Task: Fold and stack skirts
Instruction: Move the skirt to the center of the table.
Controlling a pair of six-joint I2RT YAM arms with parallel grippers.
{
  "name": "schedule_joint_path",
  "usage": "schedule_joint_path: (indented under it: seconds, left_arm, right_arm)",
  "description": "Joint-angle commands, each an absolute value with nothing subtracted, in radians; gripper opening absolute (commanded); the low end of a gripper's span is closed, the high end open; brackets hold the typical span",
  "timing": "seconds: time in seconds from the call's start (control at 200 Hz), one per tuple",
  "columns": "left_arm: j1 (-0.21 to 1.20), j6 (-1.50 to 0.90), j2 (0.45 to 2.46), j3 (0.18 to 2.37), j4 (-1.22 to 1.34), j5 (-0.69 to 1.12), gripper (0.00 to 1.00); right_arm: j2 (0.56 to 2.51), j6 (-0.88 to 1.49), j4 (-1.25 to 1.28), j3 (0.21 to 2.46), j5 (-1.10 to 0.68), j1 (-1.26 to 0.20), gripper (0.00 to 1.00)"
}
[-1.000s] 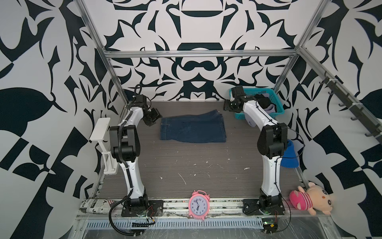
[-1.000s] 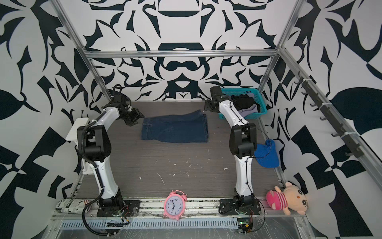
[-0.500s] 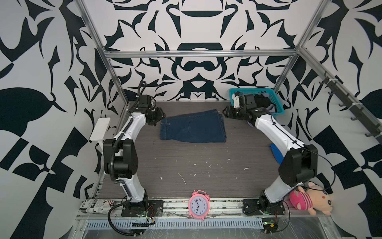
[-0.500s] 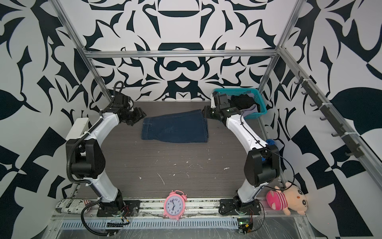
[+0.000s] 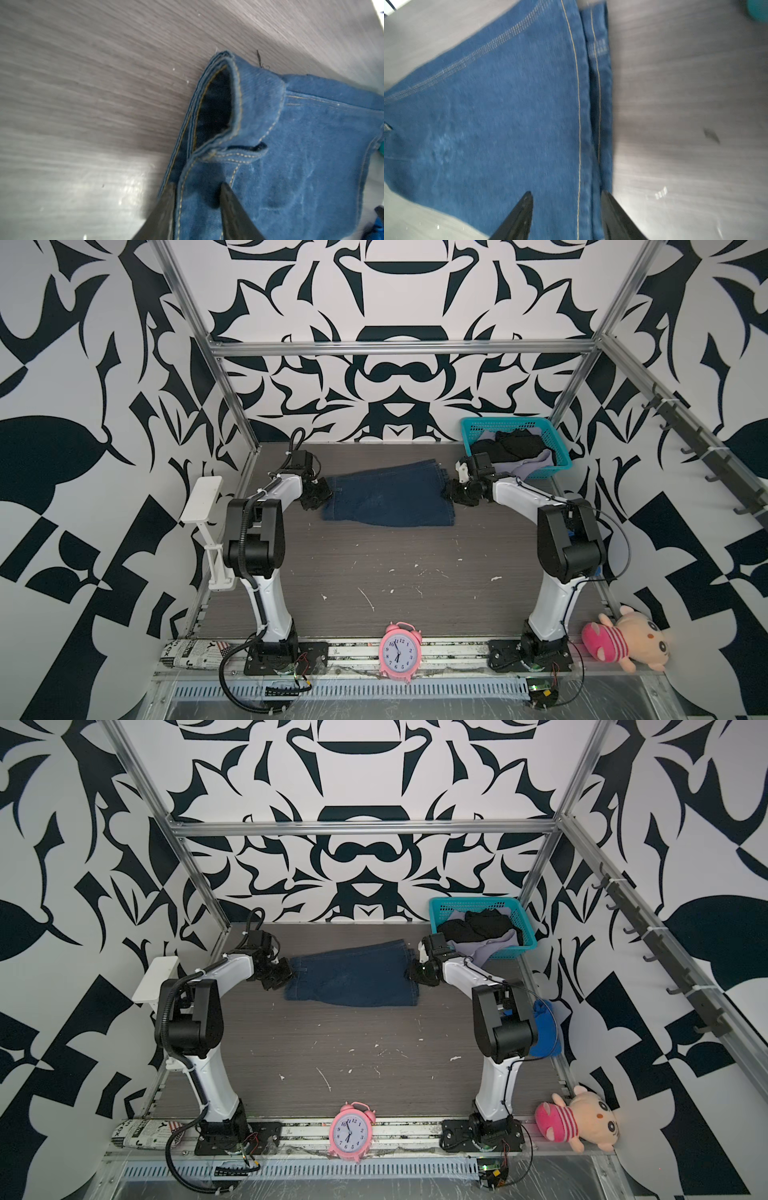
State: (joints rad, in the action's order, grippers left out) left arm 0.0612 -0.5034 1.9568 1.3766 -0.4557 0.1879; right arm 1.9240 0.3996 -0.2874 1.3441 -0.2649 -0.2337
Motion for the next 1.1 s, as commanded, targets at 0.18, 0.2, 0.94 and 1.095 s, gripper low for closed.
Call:
schedule_joint_path:
  seconds: [0.18,0.2,0.94,1.095]
  left_arm:
    - [0.058,-0.499,1.955,1.352,-0.422,0.213,0.06]
    - [0.057,-0.499,1.952,1.349,-0.420,0.211,0.03]
    - [0.017,-0.526,1.681,1.033,-0.449,0.215,0.00]
    - [-0.040,-0.527,1.620,0.986,-0.455,0.226,0.00]
  right_arm:
    - [2.056,0.410,-0.240,1.626,-0.326,-0.208,0.56]
    - [2.073,0.411,-0.252,1.659,-0.334,-0.203,0.56]
    - [2.322,0.352,-0.364,1.863,-0.384,-0.242,0.40]
    - [2.223,0.380,-0.277,1.644,-0.370,-0.260,0.28]
